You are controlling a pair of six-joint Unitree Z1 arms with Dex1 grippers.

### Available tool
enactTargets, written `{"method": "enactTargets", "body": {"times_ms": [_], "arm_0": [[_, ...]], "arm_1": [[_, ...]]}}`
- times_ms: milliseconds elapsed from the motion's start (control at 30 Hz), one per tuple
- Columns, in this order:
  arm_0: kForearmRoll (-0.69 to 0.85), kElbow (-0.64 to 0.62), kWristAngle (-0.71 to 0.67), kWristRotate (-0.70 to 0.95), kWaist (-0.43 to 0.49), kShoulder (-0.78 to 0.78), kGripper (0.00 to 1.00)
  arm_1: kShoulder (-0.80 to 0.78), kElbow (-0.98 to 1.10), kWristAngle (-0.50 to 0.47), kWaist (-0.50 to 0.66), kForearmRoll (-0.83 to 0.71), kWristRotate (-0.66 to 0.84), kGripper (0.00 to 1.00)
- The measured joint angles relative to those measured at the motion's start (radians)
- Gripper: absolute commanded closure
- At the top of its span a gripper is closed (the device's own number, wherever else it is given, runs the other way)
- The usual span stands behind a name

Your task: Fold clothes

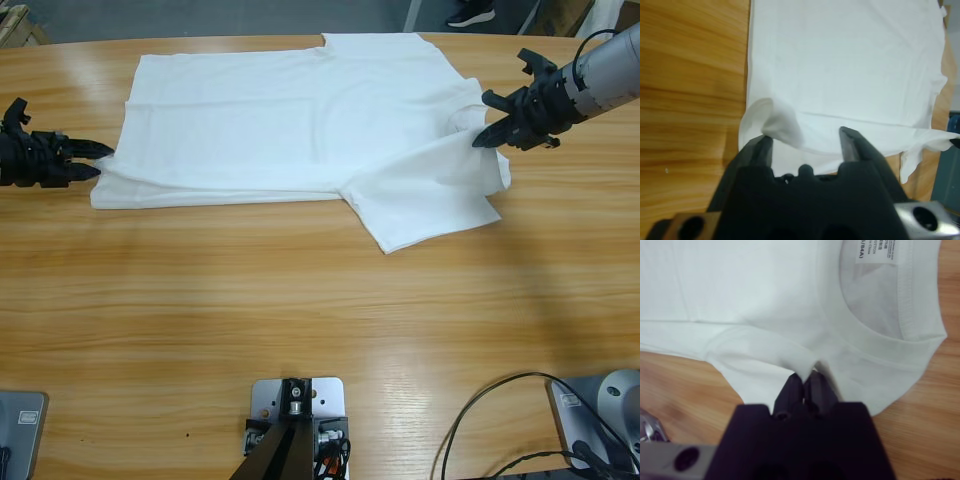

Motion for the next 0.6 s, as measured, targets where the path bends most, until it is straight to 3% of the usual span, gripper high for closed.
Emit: {"method": "enactTargets", "body": {"times_ms": [600], "arm_0": [[0.035, -0.086, -0.048, 0.034, 0.0, 0.02, 0.032]], "arm_1": [[-0.001, 0.026, 0.001, 0.0, -0.008, -0.016, 1.0]]}}
